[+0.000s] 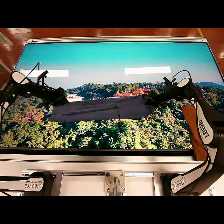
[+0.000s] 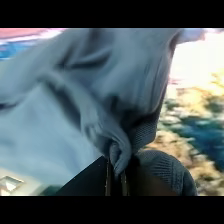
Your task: Fold the shirts.
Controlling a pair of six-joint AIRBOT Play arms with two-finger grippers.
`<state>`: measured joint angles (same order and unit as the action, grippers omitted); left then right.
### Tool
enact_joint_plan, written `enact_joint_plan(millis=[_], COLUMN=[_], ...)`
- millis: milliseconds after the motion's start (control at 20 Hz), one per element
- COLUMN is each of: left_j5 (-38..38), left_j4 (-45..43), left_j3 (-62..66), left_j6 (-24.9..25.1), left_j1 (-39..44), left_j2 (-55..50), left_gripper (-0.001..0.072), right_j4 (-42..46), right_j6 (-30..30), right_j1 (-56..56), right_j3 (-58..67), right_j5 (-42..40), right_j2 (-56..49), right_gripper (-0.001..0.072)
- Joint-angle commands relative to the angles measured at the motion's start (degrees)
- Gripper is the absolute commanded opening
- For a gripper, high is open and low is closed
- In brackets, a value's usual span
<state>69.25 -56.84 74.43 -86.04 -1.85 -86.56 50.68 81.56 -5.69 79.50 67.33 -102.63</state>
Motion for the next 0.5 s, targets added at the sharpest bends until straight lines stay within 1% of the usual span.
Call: enact_joint_plan(millis=[0, 50, 200, 300, 400, 450], left_j5=[-7.02, -9.64, -18.23, -23.45, -27.63, -29.29], left_j4=[5.35, 6.58, 9.68, 10.4, 15.13, 19.28], left_j3=[-0.04, -0.04, -0.02, 0.0, 0.07, 0.07], left_j6=[0.31, 1.6, 1.57, 1.57, 1.84, 4.46], left_j1=[6.97, 10.25, 20.68, 26.62, 31.47, 33.75], left_j2=[-0.59, -1.07, -4.13, -6.43, -8.81, -10.12], left_gripper=[0.006, 0.0046, 0.0045, 0.0045, 0.0045, 0.0045], right_j4=[-1.77, -1.75, -1.14, 1.86, 2.84, 3.02], right_j6=[-1.18, -0.98, -0.13, 1.4, 3.61, 4.52], right_j1=[-0.9, -1.25, -2.01, -1.92, -1.84, -1.84], right_j3=[0.07, 0.07, 0.07, 0.07, 0.04, 0.04], right_j5=[2.82, 4.72, 12.79, 17.25, 20.11, 20.85], right_j2=[6.75, 9.81, 18.64, 24.3, 28.92, 30.97], right_gripper=[0.0054, 0.0054, 0.0054, 0.0054, 0.0055, 0.0054])
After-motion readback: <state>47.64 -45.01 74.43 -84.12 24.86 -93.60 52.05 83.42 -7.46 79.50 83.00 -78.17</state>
